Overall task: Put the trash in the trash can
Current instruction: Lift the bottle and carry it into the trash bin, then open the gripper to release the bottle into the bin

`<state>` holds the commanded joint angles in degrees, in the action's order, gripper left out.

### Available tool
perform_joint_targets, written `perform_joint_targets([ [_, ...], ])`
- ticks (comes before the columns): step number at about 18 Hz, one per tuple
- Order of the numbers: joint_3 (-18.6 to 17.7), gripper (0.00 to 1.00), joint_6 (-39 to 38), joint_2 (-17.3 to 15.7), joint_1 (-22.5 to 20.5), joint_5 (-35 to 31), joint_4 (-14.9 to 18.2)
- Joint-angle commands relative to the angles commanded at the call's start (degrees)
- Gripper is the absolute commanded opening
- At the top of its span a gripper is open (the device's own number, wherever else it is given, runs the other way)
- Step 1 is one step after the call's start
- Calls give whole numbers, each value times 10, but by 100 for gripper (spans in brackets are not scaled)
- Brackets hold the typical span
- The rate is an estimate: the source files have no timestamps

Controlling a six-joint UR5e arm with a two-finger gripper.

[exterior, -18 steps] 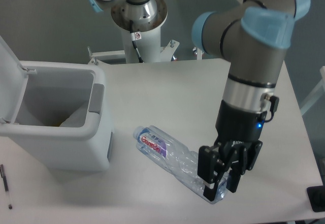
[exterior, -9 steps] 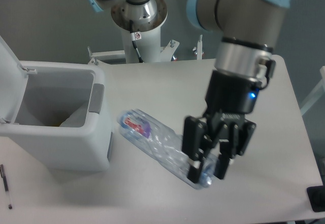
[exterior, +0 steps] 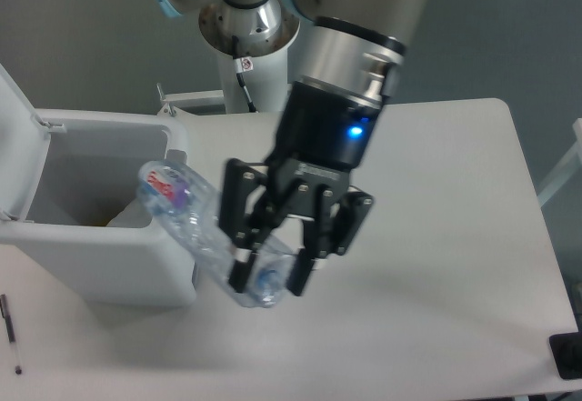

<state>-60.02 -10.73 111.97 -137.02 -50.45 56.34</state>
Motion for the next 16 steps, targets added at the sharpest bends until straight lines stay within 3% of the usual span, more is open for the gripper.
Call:
perform_joint_targets([
  [4, -40, 51, 61, -13, 17, 0, -10],
  [13, -108, 51, 83, -21, 65, -3, -129],
  [16, -140, 51, 114, -32, 82, -4, -145],
])
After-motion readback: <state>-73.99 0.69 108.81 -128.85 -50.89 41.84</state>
